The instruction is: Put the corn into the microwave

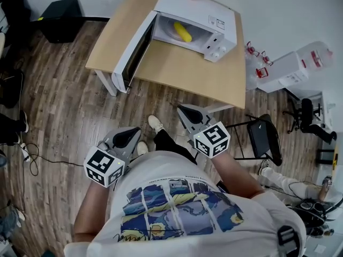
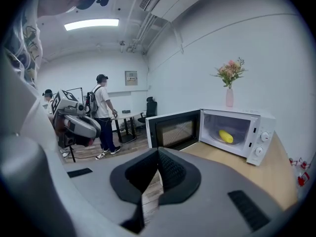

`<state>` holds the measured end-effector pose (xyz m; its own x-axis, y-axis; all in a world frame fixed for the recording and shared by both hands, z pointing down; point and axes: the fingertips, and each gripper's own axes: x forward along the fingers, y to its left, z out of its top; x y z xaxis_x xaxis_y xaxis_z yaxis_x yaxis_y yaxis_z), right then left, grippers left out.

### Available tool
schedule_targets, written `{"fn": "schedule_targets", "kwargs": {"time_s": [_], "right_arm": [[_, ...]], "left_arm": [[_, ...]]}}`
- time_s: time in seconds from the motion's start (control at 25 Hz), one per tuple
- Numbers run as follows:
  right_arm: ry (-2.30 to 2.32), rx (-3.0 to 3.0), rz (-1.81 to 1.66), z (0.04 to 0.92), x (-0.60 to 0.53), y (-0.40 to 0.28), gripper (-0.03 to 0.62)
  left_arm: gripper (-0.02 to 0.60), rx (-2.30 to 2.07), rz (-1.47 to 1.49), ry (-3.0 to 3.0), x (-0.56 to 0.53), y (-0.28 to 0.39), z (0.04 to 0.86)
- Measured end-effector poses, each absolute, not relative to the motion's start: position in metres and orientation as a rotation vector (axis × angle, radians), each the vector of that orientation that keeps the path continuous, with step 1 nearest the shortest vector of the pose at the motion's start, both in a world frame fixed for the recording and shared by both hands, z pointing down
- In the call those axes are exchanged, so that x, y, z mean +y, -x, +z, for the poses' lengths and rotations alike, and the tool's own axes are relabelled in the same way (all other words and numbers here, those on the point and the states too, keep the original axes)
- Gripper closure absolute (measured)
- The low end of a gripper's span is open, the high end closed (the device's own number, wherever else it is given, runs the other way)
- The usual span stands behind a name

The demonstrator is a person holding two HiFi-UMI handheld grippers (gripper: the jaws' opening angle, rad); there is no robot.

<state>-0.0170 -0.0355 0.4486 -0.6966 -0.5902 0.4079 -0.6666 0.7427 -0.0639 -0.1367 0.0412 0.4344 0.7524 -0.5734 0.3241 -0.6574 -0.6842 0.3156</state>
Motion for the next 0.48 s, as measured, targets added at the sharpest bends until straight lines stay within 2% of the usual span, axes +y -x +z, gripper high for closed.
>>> {"fn": "schedule_targets", "kwargs": {"time_s": [0.48], "right_arm": [[-1.054,-2.532,0.34,0.46,-0.024,-0.013,0.585]], "left_arm": [[0.572,-0.834,0.294,-2.567,0.035,0.109,0.443]]}}
